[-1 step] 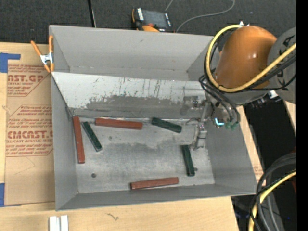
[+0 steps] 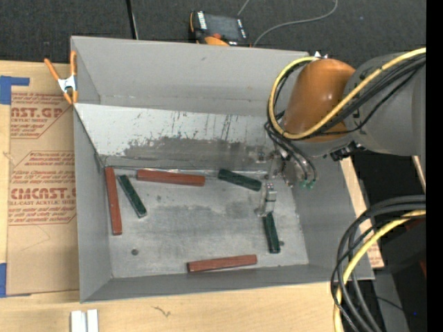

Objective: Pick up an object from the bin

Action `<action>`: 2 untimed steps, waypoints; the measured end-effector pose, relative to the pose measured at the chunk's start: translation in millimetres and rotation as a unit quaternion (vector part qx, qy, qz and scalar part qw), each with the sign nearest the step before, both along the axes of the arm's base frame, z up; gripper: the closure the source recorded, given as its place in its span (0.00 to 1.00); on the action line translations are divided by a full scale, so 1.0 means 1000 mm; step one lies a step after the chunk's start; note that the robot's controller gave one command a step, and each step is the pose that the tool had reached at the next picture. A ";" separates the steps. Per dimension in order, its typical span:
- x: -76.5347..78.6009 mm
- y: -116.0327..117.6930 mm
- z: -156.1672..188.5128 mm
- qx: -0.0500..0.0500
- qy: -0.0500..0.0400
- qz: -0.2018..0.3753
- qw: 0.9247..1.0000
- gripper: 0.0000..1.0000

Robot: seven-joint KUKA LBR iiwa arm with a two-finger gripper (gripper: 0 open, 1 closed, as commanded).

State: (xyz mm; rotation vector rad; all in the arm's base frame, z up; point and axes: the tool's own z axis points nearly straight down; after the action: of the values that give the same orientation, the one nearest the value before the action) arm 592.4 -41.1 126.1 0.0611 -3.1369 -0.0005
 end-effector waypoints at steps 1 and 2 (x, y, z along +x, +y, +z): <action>-0.004 0.004 -0.059 0.001 -0.003 -0.028 1.000 0.00; 0.000 -0.025 -0.029 -0.001 -0.005 -0.041 0.999 0.00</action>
Offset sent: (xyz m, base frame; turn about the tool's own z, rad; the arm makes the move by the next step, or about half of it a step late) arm -0.0042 0.0028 -0.0561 0.0556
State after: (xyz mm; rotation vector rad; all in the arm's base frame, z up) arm 592.5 -65.8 97.5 -0.0678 -3.1461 0.0011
